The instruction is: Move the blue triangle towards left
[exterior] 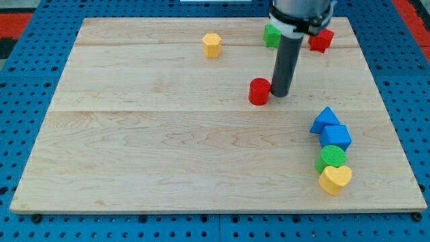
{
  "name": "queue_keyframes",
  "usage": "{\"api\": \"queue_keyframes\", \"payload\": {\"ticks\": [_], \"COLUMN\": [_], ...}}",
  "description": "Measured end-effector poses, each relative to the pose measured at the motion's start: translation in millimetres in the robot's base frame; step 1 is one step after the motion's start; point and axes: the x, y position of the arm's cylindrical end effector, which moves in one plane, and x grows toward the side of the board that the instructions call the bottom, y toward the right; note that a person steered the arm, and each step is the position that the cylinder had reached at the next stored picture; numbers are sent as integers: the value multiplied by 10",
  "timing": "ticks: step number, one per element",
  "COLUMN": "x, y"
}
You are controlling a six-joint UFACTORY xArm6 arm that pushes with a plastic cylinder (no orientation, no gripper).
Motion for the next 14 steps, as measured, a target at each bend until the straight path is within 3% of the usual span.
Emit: {"api": "queue_keyframes", "payload": {"ticks": [1,3,4,5,7,9,12,14], "x": [203,-66,-150,-117,535,623,551,550], "y": [44,-363,-9,857,1306,1202,501,584]}}
